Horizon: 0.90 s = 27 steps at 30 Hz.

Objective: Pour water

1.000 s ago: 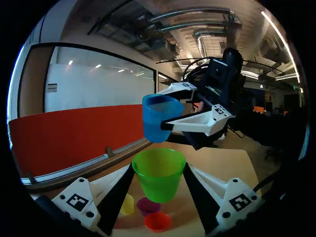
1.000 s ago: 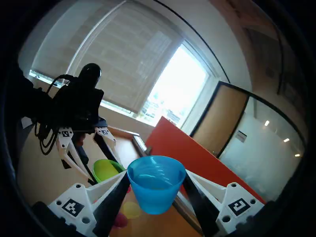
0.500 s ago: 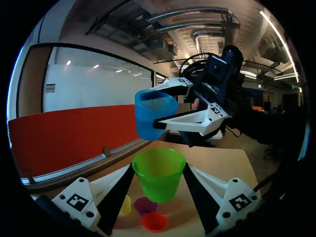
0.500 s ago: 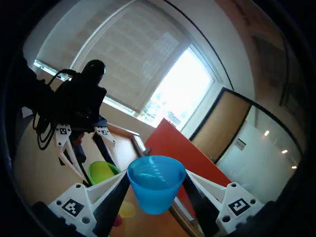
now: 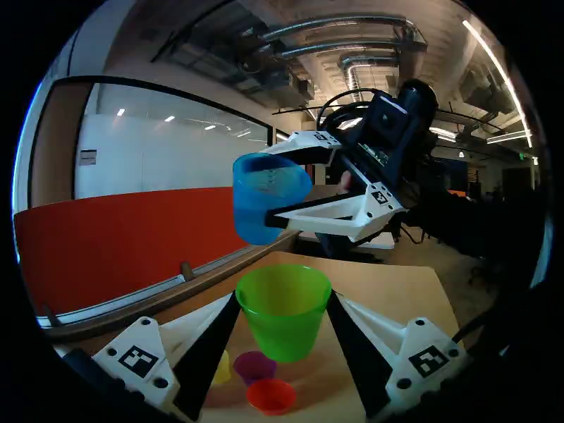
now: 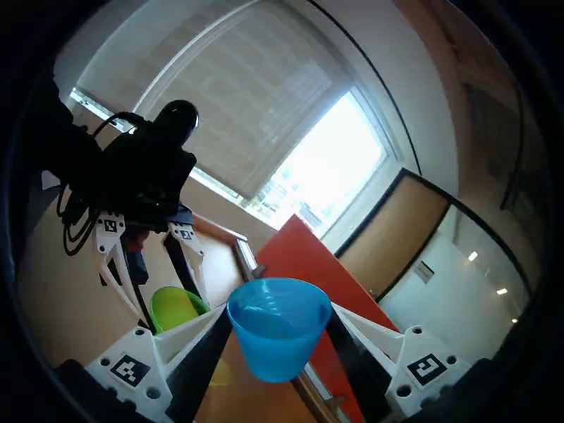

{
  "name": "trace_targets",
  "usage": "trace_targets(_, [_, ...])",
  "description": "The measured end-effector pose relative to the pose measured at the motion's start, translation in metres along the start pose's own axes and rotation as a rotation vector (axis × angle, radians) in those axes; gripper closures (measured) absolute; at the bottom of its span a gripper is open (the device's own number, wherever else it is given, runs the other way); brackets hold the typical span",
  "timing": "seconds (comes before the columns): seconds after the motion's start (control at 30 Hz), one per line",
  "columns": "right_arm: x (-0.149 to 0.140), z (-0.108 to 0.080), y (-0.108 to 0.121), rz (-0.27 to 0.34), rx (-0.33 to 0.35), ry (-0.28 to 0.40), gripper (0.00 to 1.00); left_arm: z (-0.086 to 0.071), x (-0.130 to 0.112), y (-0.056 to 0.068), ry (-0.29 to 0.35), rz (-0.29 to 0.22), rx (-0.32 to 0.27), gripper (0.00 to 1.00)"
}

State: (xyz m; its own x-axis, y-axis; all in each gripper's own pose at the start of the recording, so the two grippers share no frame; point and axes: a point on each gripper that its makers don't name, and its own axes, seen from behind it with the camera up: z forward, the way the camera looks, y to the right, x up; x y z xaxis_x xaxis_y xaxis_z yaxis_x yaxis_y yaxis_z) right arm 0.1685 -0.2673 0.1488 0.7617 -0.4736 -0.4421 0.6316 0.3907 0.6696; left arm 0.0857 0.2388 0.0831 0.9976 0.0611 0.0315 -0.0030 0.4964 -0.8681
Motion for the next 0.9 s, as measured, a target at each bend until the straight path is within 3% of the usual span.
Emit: trace_targets(0.9, [-0.0022, 0.0102, -0.0010, -0.170, 0.020, -0.029, 0.09, 0.0014, 0.0013, 0.0004, 0.004, -0.001, -0.006, 0.13])
